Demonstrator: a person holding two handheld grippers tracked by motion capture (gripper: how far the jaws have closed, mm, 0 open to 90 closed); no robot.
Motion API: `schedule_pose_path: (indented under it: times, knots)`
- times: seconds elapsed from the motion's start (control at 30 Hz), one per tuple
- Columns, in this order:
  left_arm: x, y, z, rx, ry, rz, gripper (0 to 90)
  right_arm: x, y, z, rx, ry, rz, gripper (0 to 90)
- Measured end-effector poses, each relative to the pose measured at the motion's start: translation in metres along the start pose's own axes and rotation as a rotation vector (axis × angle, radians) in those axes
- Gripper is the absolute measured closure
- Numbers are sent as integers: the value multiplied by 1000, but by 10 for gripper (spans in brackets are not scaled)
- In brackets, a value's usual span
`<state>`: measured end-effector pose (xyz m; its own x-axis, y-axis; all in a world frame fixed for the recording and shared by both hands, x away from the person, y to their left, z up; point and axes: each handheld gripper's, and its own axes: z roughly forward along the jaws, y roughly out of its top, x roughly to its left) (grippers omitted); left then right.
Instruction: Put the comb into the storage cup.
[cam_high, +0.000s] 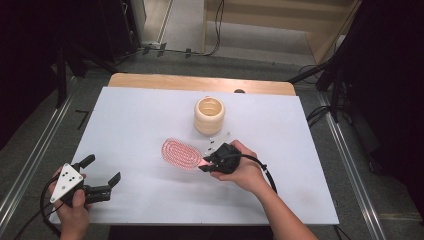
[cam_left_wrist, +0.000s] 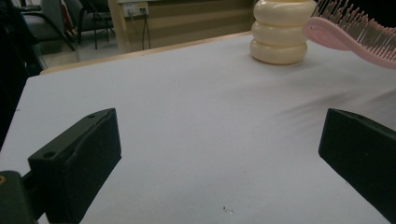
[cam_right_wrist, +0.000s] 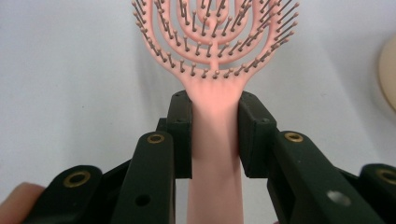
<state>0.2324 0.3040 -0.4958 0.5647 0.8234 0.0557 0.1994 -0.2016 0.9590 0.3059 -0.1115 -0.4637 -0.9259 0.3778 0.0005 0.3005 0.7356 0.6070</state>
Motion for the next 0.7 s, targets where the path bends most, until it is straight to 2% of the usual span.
schedule_pose_path:
  times: [0.1,0.37,0.7]
  knots:
    - [0,0,0,0,0,0,0,0,-4,-2,-22,-5,24,682]
    - [0,0,0,2,2,1,0,0,-12,-8,-95,-10,51,682]
    - [-1,0,1,4,5,6,0,5,-25,-15,-180,-41,106,682]
